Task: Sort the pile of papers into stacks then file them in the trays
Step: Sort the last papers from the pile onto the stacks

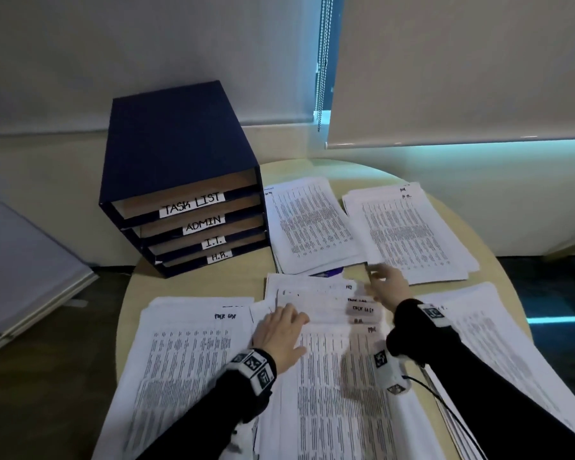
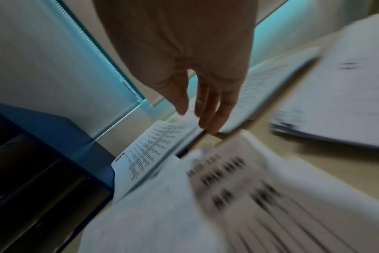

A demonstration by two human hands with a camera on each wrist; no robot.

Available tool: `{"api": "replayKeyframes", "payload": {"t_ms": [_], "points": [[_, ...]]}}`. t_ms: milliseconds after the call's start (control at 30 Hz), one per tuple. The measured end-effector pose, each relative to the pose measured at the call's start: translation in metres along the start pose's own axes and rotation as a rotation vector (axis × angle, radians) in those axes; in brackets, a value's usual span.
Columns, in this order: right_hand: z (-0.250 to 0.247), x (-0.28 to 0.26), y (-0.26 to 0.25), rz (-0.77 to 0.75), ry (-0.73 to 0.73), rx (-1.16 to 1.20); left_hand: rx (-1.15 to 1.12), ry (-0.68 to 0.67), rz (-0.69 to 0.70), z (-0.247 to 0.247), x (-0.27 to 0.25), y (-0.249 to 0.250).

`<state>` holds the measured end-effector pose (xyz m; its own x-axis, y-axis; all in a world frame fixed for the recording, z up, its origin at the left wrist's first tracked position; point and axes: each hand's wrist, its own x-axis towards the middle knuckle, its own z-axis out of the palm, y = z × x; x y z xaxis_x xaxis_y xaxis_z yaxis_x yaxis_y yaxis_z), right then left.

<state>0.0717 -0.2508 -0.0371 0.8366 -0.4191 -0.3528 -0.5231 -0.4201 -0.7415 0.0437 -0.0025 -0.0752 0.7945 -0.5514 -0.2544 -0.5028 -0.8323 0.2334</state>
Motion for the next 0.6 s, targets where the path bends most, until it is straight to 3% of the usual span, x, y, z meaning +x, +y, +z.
{"api": "replayKeyframes", "payload": {"t_ms": [100, 267, 467, 600], "points": [[0.001, -0.052, 0.043, 0.136, 0.007, 0.009, 0.043, -0.031, -0.004, 0.005, 0.003, 0.001], [0.016, -0.107, 0.087, 0.175, -0.027, -0.045, 0.01, 0.027, 0.02, 0.005, 0.001, 0.003], [0.032, -0.119, 0.105, 0.149, -0.007, -0.121, 0.124, 0.113, 0.023, 0.003, -0.013, 0.01], [0.035, -0.119, 0.111, 0.153, -0.005, -0.096, 0.032, 0.054, -0.008, 0.004, -0.019, 0.01]]}}
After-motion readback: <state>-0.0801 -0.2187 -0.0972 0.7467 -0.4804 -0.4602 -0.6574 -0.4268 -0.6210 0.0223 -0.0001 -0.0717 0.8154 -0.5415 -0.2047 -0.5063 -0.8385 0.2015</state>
